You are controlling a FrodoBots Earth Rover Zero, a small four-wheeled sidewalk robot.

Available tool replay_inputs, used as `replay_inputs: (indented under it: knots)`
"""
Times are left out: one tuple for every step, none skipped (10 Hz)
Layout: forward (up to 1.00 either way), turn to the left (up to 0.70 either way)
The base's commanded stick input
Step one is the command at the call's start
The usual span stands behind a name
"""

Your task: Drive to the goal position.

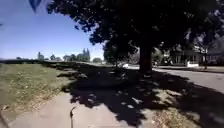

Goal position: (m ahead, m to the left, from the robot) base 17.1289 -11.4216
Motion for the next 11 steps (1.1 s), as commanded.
replay_inputs:
  knots:
    - [0.85,0.00]
    - [0.85,0.00]
    - [0.85,0.00]
    - [0.85,0.00]
    - [0.85,0.00]
    - [0.85,0.00]
    - [0.85,0.00]
    - [0.85,0.00]
    - [0.85,0.00]
    - [0.85,0.00]
    - [0.85,0.00]
